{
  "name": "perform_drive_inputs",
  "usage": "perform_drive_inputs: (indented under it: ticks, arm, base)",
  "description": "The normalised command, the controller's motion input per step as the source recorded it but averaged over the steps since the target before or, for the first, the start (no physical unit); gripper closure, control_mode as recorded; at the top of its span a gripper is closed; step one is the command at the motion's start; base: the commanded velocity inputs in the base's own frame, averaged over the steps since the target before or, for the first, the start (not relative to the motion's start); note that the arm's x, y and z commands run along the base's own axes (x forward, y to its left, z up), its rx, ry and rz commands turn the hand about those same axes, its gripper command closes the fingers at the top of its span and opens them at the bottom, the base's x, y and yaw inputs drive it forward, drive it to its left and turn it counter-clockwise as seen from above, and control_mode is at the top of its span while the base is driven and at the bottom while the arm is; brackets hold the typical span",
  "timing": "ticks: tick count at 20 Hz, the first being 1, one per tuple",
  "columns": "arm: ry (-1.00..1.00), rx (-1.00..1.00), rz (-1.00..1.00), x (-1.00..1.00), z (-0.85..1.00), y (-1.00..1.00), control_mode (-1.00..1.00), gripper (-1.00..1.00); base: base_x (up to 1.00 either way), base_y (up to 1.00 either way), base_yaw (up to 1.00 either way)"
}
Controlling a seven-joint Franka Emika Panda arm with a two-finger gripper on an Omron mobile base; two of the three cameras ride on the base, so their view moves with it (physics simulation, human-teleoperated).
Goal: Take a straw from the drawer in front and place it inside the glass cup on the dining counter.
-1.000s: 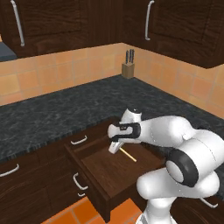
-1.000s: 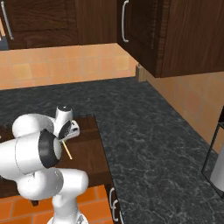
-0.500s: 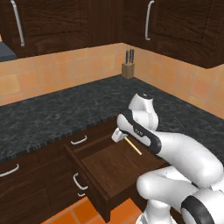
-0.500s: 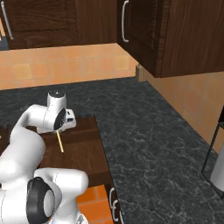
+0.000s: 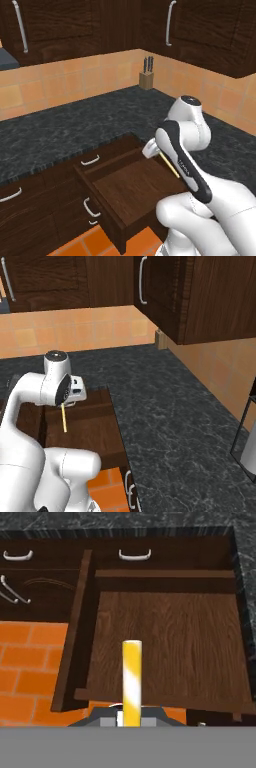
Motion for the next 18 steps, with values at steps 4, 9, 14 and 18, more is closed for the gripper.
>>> perform_drive_inputs:
  ticks: [4, 9, 14, 18]
  arm:
    - [0.00, 0.00, 0.00, 0.00, 0.00, 0.00, 1.00, 1.00]
    - [0.00, 0.00, 0.00, 0.00, 0.00, 0.00, 1.00, 1.00]
    - [0.00, 0.00, 0.00, 0.00, 0.00, 0.00, 1.00, 1.00]
    - [0.00, 0.00, 0.00, 0.00, 0.00, 0.00, 1.00, 1.00]
  base:
    - [-0.94, -0.03, -0.05]
    - [-0.97, 0.51, 0.22]
    - [-0.13, 0.83, 0.80]
    - [0.00, 0.76, 0.82]
